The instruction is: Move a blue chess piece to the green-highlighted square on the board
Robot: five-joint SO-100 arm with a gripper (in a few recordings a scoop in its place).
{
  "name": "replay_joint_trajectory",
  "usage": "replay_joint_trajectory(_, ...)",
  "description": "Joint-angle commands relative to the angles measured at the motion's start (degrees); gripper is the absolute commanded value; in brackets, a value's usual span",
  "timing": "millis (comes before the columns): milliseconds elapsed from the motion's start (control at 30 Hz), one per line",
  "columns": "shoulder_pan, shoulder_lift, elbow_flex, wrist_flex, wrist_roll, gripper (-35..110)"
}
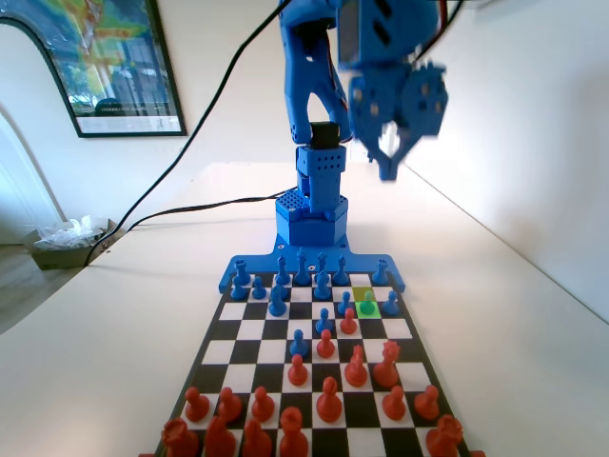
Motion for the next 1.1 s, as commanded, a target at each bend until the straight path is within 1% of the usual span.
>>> replay_joint_trajectory(0, 2.29, 8.09, -6.5, 4.83, -8.7, 1)
replay_joint_trajectory(100, 5.01, 12.57, -8.09, 7.03, -14.15, 1)
replay_joint_trajectory(300, 8.7, 19.42, -5.62, 6.94, -18.37, 1)
replay_joint_trajectory(467, 10.46, 26.89, 2.2, 3.25, -18.54, 1)
replay_joint_trajectory(667, 10.72, 34.37, 10.63, 1.67, -18.11, 1)
replay_joint_trajectory(1067, 13.71, 37.62, 17.31, -6.68, -17.23, 1)
